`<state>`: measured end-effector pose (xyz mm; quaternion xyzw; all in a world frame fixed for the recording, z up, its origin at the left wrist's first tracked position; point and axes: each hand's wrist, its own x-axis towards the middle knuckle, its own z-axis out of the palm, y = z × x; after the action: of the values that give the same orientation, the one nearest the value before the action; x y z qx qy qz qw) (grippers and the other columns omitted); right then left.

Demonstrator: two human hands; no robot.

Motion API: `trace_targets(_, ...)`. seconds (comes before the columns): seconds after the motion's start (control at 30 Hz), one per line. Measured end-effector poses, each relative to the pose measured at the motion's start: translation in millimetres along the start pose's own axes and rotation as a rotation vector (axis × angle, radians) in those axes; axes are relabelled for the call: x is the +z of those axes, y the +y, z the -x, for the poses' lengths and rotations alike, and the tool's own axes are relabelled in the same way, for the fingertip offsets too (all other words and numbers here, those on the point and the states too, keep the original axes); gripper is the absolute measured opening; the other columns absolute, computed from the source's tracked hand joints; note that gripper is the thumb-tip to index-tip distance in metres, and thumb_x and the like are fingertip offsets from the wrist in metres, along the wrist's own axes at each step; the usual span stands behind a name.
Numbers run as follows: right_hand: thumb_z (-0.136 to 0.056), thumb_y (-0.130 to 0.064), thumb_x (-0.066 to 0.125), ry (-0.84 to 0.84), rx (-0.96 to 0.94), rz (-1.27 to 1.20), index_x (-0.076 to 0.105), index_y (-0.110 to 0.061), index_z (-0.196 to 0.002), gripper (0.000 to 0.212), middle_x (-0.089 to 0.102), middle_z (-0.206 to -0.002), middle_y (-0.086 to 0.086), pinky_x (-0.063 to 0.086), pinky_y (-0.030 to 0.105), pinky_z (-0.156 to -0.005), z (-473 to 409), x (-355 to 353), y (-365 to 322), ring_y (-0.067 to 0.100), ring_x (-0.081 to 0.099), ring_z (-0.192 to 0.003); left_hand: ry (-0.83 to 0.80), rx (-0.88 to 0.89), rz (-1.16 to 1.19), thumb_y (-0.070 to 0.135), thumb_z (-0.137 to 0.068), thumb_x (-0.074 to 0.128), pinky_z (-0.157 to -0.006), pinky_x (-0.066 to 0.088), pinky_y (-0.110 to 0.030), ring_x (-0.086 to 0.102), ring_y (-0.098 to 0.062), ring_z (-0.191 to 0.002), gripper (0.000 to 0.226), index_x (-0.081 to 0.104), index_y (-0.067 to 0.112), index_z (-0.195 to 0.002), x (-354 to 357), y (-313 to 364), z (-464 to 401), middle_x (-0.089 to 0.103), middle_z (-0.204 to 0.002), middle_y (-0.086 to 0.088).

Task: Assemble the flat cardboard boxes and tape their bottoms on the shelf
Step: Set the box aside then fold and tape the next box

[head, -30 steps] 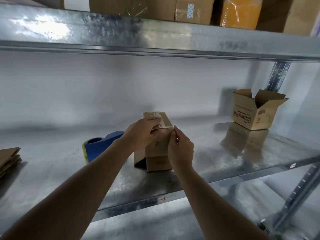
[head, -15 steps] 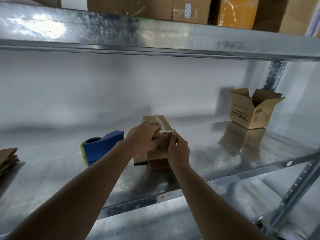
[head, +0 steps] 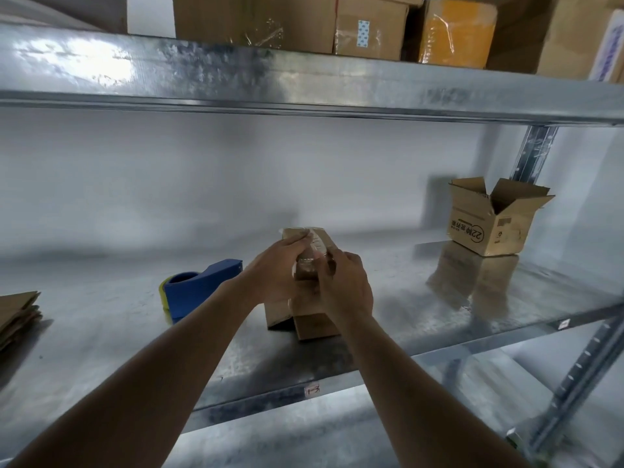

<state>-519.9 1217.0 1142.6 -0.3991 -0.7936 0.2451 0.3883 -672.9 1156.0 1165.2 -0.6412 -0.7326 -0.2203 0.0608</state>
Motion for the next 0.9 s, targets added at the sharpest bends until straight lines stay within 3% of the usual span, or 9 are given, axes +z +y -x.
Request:
trace_targets(0.13,-0.105,-0.041,0.049,-0.008,0.045,-0.078,0.062,-0.026,-0.141,0.040,0.057,-0.131,0.002,0.039,0.025,-0.079,-5.2,-11.3,-2.9,0.012,0.051,-0.095,-0.005,-0.049,0.161,0.031,-0.101,0.064,-0.121,0.017,-0.024,0.017,-0.013,-0.157,0.072,0.027,0.018,-0.162,-10.8,-11.1,6.1,0.018,-0.171,0.005)
trace_targets(0.27,-0.107,-0.035,0.046,0.055,-0.015,-0.033,0.066,-0.025,-0.137,0.037,0.054,-0.142,0.000,0.044,0.025,-0.082,-7.0,-16.8,-1.9,0.017,0.061,-0.109,0.013,-0.116,0.223,0.030,-0.110,0.037,-0.127,0.015,-0.032,0.014,-0.011,-0.158,0.050,0.035,0.027,-0.160,-12.0,-24.8,5.5,0.016,-0.171,0.008)
trace_targets(0.37,-0.107,-0.034,0.043,0.061,-0.061,0.065,0.069,-0.024,-0.131,0.037,0.055,-0.142,0.000,0.049,0.029,-0.084,-8.5,-21.3,-2.0,0.022,0.062,-0.111,0.003,-0.118,0.142,0.040,-0.110,0.041,-0.125,0.018,-0.031,0.015,-0.009,-0.157,0.054,0.030,0.031,-0.162,-7.4,-25.2,4.1,0.014,-0.172,0.009)
trace_targets(0.47,-0.104,-0.054,0.042,0.046,-0.083,0.210,0.065,-0.025,-0.133,0.047,0.058,-0.139,0.000,0.049,0.037,-0.090,-9.2,-22.7,-5.2,0.027,0.058,-0.114,0.015,-0.115,0.161,0.041,-0.109,0.045,-0.124,0.018,-0.029,0.018,-0.011,-0.157,0.057,0.029,0.028,-0.162,-2.2,-21.5,0.0,0.017,-0.171,0.007)
trace_targets(0.53,-0.092,-0.078,0.043,-0.024,-0.085,0.317,0.055,-0.026,-0.140,0.072,0.058,-0.138,-0.001,0.048,0.041,-0.096,-9.0,-21.9,-8.1,0.028,0.055,-0.121,0.027,-0.102,0.161,0.037,-0.108,0.048,-0.123,0.021,-0.030,0.023,-0.014,-0.156,0.056,0.032,0.025,-0.161,1.5,-18.9,-2.7,0.022,-0.170,0.006)
trace_targets(0.6,-0.089,-0.082,0.044,-0.063,-0.118,0.419,0.049,-0.025,-0.145,0.081,0.057,-0.140,0.000,0.045,0.043,-0.103,-8.7,-19.3,-7.3,0.028,0.054,-0.127,0.037,-0.081,0.128,0.031,-0.107,0.053,-0.122,0.024,-0.029,0.026,-0.017,-0.155,0.057,0.034,0.023,-0.160,2.9,-16.2,-3.8,0.026,-0.169,0.004)
trace_targets(0.73,-0.101,-0.054,0.041,0.007,-0.265,0.487,0.062,-0.021,-0.133,0.050,0.065,-0.136,0.000,0.038,0.038,-0.113,-9.2,-23.2,-0.1,0.022,0.059,-0.123,0.063,-0.109,0.095,0.027,-0.108,0.050,-0.122,0.026,-0.032,0.028,-0.019,-0.155,0.054,0.034,0.021,-0.160,1.1,-16.9,-7.4,0.028,-0.169,0.002)
trace_targets(0.83,-0.097,-0.042,0.034,-0.034,-0.347,0.504,0.064,-0.018,-0.131,0.051,0.067,-0.134,0.002,0.031,0.042,-0.123,-10.7,-29.3,3.7,0.022,0.061,-0.122,0.099,-0.173,0.111,0.031,-0.110,0.045,-0.123,0.021,-0.031,0.026,-0.019,-0.156,0.057,0.030,0.015,-0.162,-2.5,-19.3,-13.5,0.028,-0.169,-0.002)
trace_targets(0.9,-0.100,-0.038,0.036,-0.072,-0.366,0.486,0.060,-0.017,-0.134,0.046,0.065,-0.133,0.002,0.038,0.041,-0.117,-13.3,-34.1,7.1,0.022,0.060,-0.119,0.099,-0.211,0.135,0.034,-0.110,0.043,-0.124,0.022,-0.032,0.026,-0.021,-0.156,0.058,0.027,0.013,-0.163,-4.0,-19.1,-16.7,0.028,-0.169,-0.002)
